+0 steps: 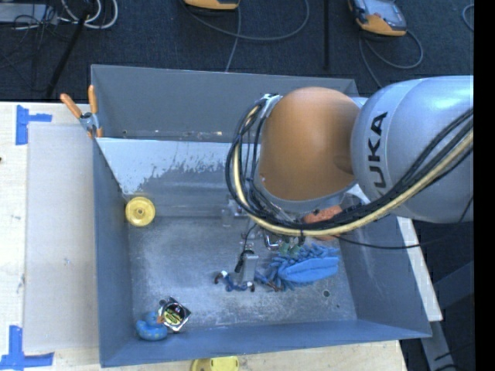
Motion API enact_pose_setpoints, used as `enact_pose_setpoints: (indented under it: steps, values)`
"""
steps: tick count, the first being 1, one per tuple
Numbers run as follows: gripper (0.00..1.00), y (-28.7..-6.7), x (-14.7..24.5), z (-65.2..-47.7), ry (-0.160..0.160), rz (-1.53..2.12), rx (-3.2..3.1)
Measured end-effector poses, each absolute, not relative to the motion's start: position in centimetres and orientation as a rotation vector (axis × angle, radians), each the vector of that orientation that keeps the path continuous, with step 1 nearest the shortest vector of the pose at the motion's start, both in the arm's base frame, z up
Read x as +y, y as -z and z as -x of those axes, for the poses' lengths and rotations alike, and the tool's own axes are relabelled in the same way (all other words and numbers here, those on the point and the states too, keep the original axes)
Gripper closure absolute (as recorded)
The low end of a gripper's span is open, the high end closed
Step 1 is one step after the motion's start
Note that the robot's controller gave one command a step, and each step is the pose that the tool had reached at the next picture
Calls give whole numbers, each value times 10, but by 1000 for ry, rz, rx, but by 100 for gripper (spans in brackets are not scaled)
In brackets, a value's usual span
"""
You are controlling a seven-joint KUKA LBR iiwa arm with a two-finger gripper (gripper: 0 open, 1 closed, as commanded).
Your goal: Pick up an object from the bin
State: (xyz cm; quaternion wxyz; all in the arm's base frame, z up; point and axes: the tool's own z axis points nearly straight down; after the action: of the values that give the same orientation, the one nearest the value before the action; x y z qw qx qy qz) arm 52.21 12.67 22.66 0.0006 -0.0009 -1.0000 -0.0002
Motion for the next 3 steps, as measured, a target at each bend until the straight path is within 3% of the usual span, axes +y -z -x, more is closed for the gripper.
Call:
enact_pose_setpoints:
  steps: [1, 2, 3]
  values:
    - [0, -144, 88, -532, 2, 18, -3146]
    - [0, -140, 67, -545, 0, 146, -3134]
    - [0, -132, 67, -542, 1, 209, -3134]
